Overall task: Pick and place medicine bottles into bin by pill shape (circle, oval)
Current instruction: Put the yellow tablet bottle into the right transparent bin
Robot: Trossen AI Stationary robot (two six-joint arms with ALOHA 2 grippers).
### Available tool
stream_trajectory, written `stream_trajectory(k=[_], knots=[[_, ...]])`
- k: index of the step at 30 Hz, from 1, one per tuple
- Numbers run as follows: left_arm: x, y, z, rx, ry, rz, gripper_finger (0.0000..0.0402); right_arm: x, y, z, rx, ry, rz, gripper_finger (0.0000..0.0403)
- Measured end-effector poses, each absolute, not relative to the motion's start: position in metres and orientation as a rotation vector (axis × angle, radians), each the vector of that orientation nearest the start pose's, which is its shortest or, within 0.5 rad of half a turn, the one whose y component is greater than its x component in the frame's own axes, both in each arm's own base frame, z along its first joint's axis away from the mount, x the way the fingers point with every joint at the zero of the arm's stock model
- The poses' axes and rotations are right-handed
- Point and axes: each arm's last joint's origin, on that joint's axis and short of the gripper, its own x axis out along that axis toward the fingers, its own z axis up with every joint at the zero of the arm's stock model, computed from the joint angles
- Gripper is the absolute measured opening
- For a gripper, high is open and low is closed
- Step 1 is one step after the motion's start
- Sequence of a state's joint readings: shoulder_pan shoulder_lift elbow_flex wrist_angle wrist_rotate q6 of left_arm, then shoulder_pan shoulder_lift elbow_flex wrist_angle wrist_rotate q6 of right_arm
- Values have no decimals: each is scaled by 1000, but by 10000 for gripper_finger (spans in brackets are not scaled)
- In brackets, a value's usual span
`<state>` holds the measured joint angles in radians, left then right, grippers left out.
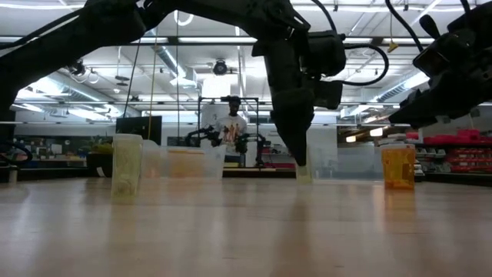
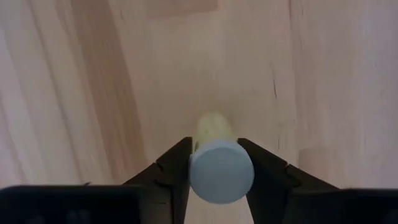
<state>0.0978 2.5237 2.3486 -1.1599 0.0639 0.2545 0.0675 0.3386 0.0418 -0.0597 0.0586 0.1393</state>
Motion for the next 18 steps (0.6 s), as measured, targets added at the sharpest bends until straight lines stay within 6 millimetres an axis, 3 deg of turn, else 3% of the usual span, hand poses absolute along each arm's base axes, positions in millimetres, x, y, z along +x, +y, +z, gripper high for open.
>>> stream_trajectory(k=[10, 18], knots=[[508, 47, 179, 130, 1317, -143, 144, 113, 6, 143, 85, 356, -11, 129], [509, 48, 179, 180, 1311, -132, 197, 114, 6, 146, 112, 320, -13, 129]])
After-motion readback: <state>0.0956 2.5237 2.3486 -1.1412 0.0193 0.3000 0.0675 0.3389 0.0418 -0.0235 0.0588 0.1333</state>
